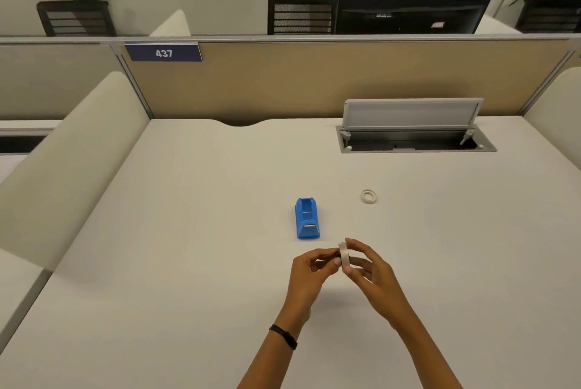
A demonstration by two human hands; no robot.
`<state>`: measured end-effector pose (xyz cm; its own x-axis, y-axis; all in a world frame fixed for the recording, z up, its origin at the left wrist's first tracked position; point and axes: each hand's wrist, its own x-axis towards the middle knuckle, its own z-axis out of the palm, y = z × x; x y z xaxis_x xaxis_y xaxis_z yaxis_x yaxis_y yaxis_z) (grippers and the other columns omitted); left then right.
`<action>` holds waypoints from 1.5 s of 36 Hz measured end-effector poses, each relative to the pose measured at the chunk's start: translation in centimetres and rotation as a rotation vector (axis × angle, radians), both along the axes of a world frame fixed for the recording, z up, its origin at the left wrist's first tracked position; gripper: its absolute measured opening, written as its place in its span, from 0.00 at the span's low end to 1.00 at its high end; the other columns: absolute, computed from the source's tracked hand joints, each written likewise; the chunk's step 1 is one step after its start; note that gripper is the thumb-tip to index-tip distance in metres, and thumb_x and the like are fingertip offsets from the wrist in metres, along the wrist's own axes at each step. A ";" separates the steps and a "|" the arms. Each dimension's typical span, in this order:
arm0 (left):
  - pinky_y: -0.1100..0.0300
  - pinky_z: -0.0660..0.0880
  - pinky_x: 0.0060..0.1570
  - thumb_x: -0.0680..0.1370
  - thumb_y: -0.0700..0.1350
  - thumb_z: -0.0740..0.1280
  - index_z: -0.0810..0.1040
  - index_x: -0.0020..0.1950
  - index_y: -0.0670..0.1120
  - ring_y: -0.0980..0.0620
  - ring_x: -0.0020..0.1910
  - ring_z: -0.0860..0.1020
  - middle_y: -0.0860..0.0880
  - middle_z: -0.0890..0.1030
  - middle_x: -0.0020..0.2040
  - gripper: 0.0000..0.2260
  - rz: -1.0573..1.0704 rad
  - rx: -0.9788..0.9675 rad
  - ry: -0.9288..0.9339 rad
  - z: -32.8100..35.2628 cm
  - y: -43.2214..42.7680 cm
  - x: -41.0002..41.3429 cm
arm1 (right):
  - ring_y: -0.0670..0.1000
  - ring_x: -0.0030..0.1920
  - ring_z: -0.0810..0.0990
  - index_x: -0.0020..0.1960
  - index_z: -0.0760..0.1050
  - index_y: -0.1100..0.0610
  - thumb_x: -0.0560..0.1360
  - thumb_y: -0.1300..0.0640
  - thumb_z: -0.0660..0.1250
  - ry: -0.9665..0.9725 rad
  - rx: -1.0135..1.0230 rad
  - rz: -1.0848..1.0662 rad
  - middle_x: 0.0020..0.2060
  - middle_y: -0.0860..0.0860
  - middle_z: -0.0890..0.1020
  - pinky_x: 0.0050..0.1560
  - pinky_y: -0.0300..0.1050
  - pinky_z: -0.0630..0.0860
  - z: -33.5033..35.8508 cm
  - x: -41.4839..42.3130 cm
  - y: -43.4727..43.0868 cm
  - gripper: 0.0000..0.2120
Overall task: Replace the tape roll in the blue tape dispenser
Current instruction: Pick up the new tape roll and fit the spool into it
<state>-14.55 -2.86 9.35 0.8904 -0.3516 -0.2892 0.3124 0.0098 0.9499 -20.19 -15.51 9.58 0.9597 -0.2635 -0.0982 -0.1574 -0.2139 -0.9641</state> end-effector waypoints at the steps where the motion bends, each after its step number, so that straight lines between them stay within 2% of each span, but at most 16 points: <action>1: 0.70 0.77 0.41 0.73 0.41 0.70 0.81 0.50 0.50 0.53 0.48 0.81 0.52 0.83 0.47 0.08 -0.003 0.005 0.004 0.0 0.1 0.0 | 0.41 0.53 0.78 0.61 0.67 0.45 0.72 0.56 0.67 0.007 -0.003 0.012 0.56 0.38 0.74 0.43 0.25 0.74 0.2 0.0 0.0 0.20; 6: 0.70 0.76 0.41 0.72 0.42 0.71 0.81 0.48 0.52 0.55 0.46 0.81 0.54 0.83 0.44 0.07 -0.022 0.040 -0.009 -0.3 0.3 0.0 | 0.37 0.52 0.78 0.57 0.70 0.41 0.69 0.51 0.67 0.024 -0.004 0.043 0.55 0.38 0.76 0.44 0.27 0.75 0.7 -0.2 -0.1 0.17; 11: 0.74 0.75 0.39 0.72 0.42 0.71 0.82 0.50 0.50 0.62 0.43 0.81 0.56 0.83 0.44 0.07 -0.025 0.051 -0.073 -0.2 0.3 -0.2 | 0.45 0.52 0.80 0.58 0.72 0.47 0.71 0.57 0.69 0.037 0.004 0.016 0.55 0.45 0.78 0.46 0.29 0.77 0.4 -0.1 -0.2 0.17; 16: 0.75 0.74 0.40 0.72 0.43 0.71 0.81 0.46 0.55 0.63 0.45 0.80 0.60 0.84 0.39 0.07 0.006 0.045 -0.100 -0.5 0.3 -0.4 | 0.37 0.49 0.80 0.58 0.72 0.48 0.70 0.57 0.69 0.049 0.019 0.003 0.53 0.44 0.78 0.41 0.26 0.75 0.3 0.4 0.2 0.17; 21: 0.72 0.76 0.43 0.72 0.45 0.71 0.82 0.49 0.52 0.59 0.47 0.81 0.54 0.84 0.45 0.07 -0.003 0.082 -0.113 -1.2 0.7 -0.3 | 0.42 0.46 0.82 0.53 0.74 0.45 0.70 0.56 0.70 0.059 0.041 -0.032 0.50 0.45 0.80 0.39 0.28 0.76 -0.1 0.4 0.6 0.14; 25: 0.71 0.76 0.41 0.71 0.46 0.72 0.81 0.45 0.57 0.60 0.45 0.81 0.59 0.84 0.40 0.06 -0.018 0.101 -0.083 -1.8 0.9 -0.1 | 0.44 0.45 0.83 0.52 0.74 0.44 0.70 0.53 0.70 0.079 0.043 -0.030 0.51 0.45 0.80 0.40 0.29 0.77 -0.5 0.5 0.7 0.13; 28: 0.69 0.77 0.41 0.72 0.46 0.72 0.82 0.48 0.54 0.57 0.46 0.81 0.56 0.84 0.43 0.06 -0.027 0.125 -0.053 -2.4 1.1 0.2 | 0.45 0.46 0.82 0.52 0.72 0.40 0.67 0.46 0.69 0.096 0.032 -0.001 0.51 0.42 0.79 0.40 0.30 0.77 -0.8 0.8 0.8 0.14; 32: 0.63 0.77 0.48 0.72 0.45 0.71 0.82 0.49 0.51 0.52 0.49 0.81 0.52 0.84 0.47 0.07 -0.027 0.134 -0.012 -3.2 1.3 0.6 | 0.47 0.48 0.81 0.56 0.68 0.37 0.68 0.46 0.68 0.118 -0.001 0.064 0.52 0.40 0.76 0.40 0.27 0.76 -1.5 1.2 0.9 0.18; 37: 0.64 0.77 0.47 0.74 0.46 0.70 0.82 0.50 0.51 0.51 0.50 0.81 0.51 0.84 0.48 0.06 -0.023 0.163 -0.015 -4.5 1.4 1.0 | 0.46 0.47 0.81 0.57 0.67 0.39 0.69 0.53 0.71 0.167 -0.063 0.129 0.52 0.43 0.76 0.40 0.28 0.76 -2.6 2.1 0.5 0.21; 41: 0.58 0.78 0.53 0.76 0.49 0.66 0.80 0.52 0.54 0.51 0.51 0.80 0.51 0.83 0.51 0.07 -0.043 0.204 -0.073 -4.9 1.4 1.9 | 0.46 0.44 0.80 0.54 0.70 0.47 0.68 0.51 0.72 0.195 -0.118 0.131 0.48 0.47 0.78 0.38 0.30 0.77 -2.7 4.0 -0.1 0.18; 43: 0.63 0.78 0.51 0.77 0.48 0.65 0.78 0.54 0.54 0.52 0.50 0.80 0.51 0.81 0.53 0.07 -0.034 0.244 -0.131 -4.9 1.6 2.9 | 0.46 0.43 0.80 0.53 0.70 0.50 0.68 0.52 0.72 0.203 -0.113 0.103 0.47 0.47 0.78 0.37 0.31 0.76 -2.6 5.4 -0.5 0.17; 45: 0.73 0.75 0.46 0.77 0.45 0.65 0.75 0.56 0.53 0.56 0.49 0.78 0.51 0.78 0.55 0.09 -0.035 0.314 -0.222 -4.8 1.9 4.2 | 0.48 0.44 0.80 0.52 0.70 0.53 0.67 0.53 0.73 0.189 -0.093 0.076 0.46 0.48 0.78 0.40 0.33 0.76 -2.4 7.0 -1.0 0.17; 47: 0.75 0.73 0.45 0.76 0.44 0.66 0.72 0.60 0.52 0.56 0.51 0.76 0.51 0.75 0.57 0.13 -0.059 0.376 -0.326 -4.9 2.2 5.7 | 0.49 0.45 0.80 0.53 0.69 0.55 0.67 0.54 0.73 0.144 -0.099 0.063 0.46 0.48 0.78 0.42 0.34 0.76 -2.0 8.9 -1.7 0.18; 51: 0.77 0.65 0.53 0.75 0.46 0.68 0.64 0.69 0.49 0.57 0.60 0.68 0.53 0.67 0.63 0.24 -0.169 0.500 -0.521 -4.6 2.2 9.1 | 0.44 0.46 0.79 0.59 0.68 0.52 0.68 0.55 0.73 0.064 -0.123 0.082 0.47 0.46 0.78 0.43 0.34 0.75 -1.1 12.6 -2.2 0.22; 53: 0.79 0.59 0.59 0.74 0.47 0.69 0.58 0.72 0.49 0.61 0.64 0.62 0.56 0.61 0.67 0.30 -0.234 0.493 -0.508 -4.3 1.9 10.7 | 0.45 0.49 0.78 0.59 0.70 0.53 0.69 0.54 0.72 0.020 -0.193 0.108 0.50 0.47 0.78 0.45 0.33 0.72 -1.2 14.3 -2.3 0.21; 54: 0.76 0.54 0.63 0.74 0.48 0.70 0.54 0.74 0.48 0.61 0.67 0.58 0.56 0.58 0.69 0.34 -0.275 0.494 -0.484 -4.2 1.7 11.4 | 0.46 0.51 0.77 0.58 0.70 0.53 0.69 0.54 0.72 0.012 -0.229 0.129 0.52 0.48 0.78 0.46 0.32 0.71 -1.3 15.0 -2.3 0.20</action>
<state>-3.11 -1.15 5.11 0.8569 -0.5108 -0.0694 -0.2124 -0.4725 0.8554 -5.19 -17.85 8.29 0.9859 -0.1556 -0.0621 -0.1262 -0.4452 -0.8865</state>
